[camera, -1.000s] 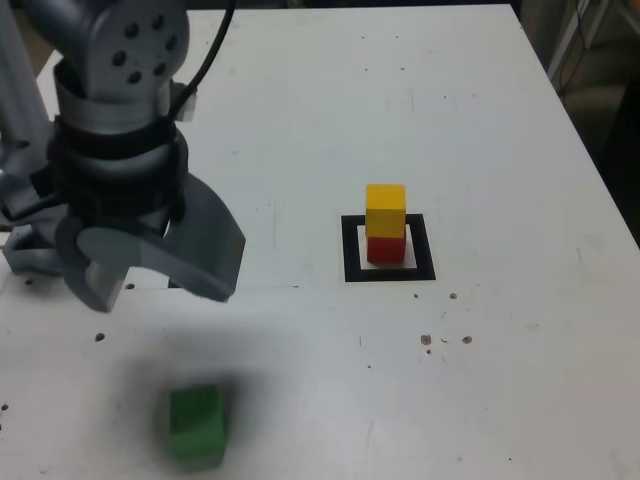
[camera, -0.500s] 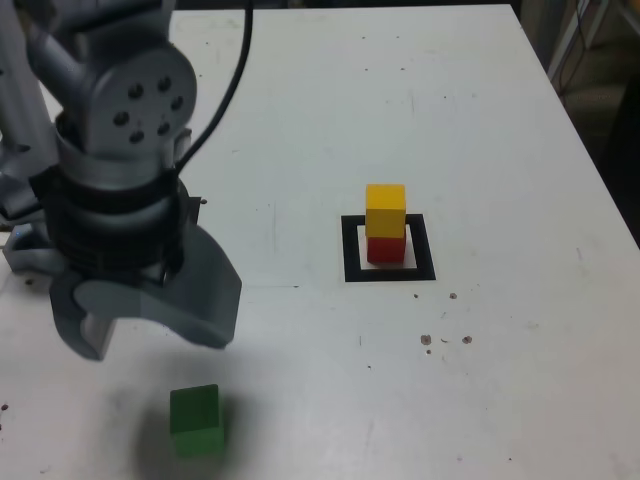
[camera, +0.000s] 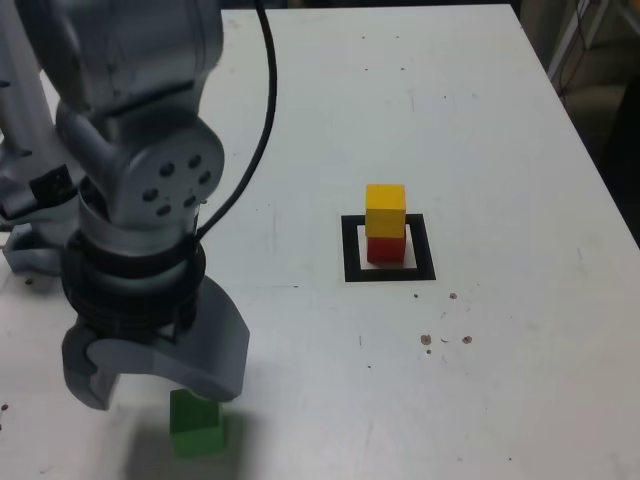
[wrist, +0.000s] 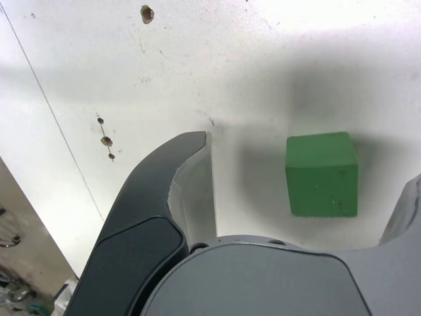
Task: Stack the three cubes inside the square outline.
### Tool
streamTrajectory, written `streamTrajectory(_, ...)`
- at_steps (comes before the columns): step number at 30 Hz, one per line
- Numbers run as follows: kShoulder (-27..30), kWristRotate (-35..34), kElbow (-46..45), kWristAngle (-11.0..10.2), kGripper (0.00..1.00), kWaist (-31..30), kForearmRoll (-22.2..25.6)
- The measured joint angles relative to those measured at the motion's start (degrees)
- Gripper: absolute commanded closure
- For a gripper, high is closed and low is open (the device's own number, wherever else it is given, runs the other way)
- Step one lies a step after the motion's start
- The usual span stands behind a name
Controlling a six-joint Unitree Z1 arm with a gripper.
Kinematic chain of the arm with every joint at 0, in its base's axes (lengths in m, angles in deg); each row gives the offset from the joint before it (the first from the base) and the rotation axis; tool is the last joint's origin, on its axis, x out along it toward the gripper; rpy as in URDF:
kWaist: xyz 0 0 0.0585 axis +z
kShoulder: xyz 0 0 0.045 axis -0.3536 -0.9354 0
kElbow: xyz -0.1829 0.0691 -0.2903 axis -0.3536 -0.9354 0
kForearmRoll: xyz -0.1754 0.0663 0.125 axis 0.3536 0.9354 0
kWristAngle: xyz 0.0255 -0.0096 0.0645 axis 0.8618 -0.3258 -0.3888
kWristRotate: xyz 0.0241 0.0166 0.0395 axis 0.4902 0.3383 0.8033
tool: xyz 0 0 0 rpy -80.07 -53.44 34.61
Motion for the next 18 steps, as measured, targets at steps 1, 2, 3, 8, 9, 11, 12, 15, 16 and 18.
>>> streamTrajectory(1, -0.27, 0.00, -0.09, 0.05, 0.01, 0.00, -0.47)
streamTrajectory(2, -0.62, 0.00, -0.14, 0.09, 0.01, 0.00, -0.92)
streamTrajectory(3, -1.01, 0.00, -0.17, 0.13, 0.01, 0.00, -1.33)
streamTrajectory(8, -2.74, 0.13, -0.23, 0.14, 0.03, 0.00, -3.20)
streamTrajectory(9, -2.98, 0.18, -0.23, 0.14, 0.04, 0.00, -3.43)
streamTrajectory(11, -3.43, 0.31, -0.23, 0.17, 0.05, 0.02, -3.80)
streamTrajectory(12, -3.58, 0.33, -0.23, 0.18, 0.06, 0.04, -3.86)
streamTrajectory(15, -3.83, 0.43, -0.23, 0.19, 0.09, 0.26, -4.38)
streamTrajectory(16, -3.95, 0.44, -0.23, 0.19, 0.10, 0.33, -4.51)
streamTrajectory(18, -4.25, 0.44, -0.13, 0.24, 0.13, 0.45, -4.67)
